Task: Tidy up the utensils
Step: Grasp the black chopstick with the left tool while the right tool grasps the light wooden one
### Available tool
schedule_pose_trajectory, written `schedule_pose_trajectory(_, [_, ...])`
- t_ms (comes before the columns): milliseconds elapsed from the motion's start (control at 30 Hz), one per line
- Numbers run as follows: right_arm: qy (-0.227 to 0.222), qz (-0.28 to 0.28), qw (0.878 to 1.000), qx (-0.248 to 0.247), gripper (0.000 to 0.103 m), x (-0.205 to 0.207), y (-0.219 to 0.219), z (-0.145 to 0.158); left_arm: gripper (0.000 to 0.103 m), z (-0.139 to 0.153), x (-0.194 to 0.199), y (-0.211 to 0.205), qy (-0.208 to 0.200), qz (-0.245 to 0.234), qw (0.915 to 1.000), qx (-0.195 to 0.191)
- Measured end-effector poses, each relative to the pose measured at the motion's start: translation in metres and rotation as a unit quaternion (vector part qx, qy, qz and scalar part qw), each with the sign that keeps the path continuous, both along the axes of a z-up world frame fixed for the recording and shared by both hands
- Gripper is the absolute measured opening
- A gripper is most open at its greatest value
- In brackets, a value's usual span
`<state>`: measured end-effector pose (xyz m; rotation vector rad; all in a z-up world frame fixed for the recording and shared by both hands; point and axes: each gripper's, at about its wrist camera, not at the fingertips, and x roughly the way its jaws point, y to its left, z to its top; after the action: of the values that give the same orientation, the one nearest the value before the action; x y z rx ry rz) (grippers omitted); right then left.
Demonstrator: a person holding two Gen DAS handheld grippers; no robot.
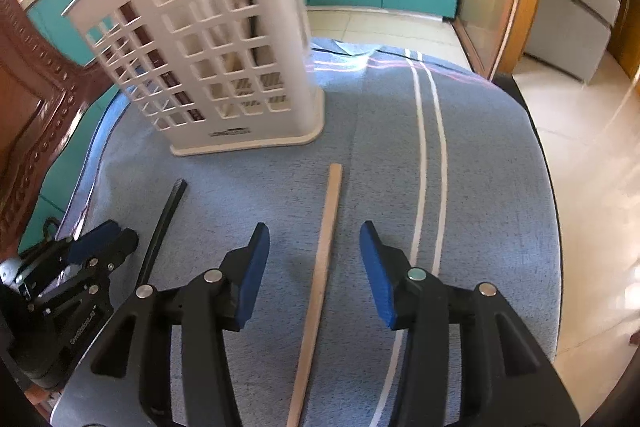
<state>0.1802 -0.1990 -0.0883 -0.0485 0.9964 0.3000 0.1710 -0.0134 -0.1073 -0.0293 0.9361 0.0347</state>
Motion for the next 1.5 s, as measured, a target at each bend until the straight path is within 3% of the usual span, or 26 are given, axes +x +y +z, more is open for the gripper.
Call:
schedule_pose_trajectory(200, [-0.001,0.027,0.999,-0.042,0.045,-0.011,0.017,-0.007,0.024,0.000,0.002,-0.003,0.000,0.002,1.0000,0.001])
schedule_pose_trajectory(400, [-0.004,0.049,0.998,-0.043,0.011,-0.021,0.024,-0.007,0.028,0.002,-0.001,-0.002,-0.010,0.001,0.9999,-0.007])
schedule_pose_trajectory(533, [0.003,0.049,0.998,-0.030,0.008,-0.020,0.021,-0.006,0.035,0.008,-0.005,-0.003,-0.020,-0.005,0.9997,-0.013])
schedule_pose_trajectory(600, [0.002,0.046,0.999,-0.025,0.007,-0.018,0.019,-0.002,0.044,0.009,-0.005,-0.005,-0.022,-0.007,0.9996,-0.014])
schedule_pose_trajectory(767, [0.007,0.017,1.000,-0.004,0.009,-0.013,0.005,0.004,0.049,0.008,-0.007,-0.014,-0.017,-0.024,0.9995,-0.012])
schedule_pose_trajectory(933, [0.006,0.011,1.000,-0.007,0.026,-0.011,0.003,0.003,0.051,0.001,-0.004,-0.024,-0.008,-0.033,0.9994,0.006])
schedule_pose_trajectory(1133, [0.005,0.003,1.000,-0.008,0.036,-0.007,-0.001,0.000,0.052,0.000,-0.001,-0.026,-0.007,-0.028,0.9996,0.006])
schedule_pose_trajectory(1500, [0.004,0.006,1.000,-0.012,0.038,0.002,0.000,-0.004,0.052,-0.001,0.014,-0.019,-0.006,-0.020,0.9998,-0.002])
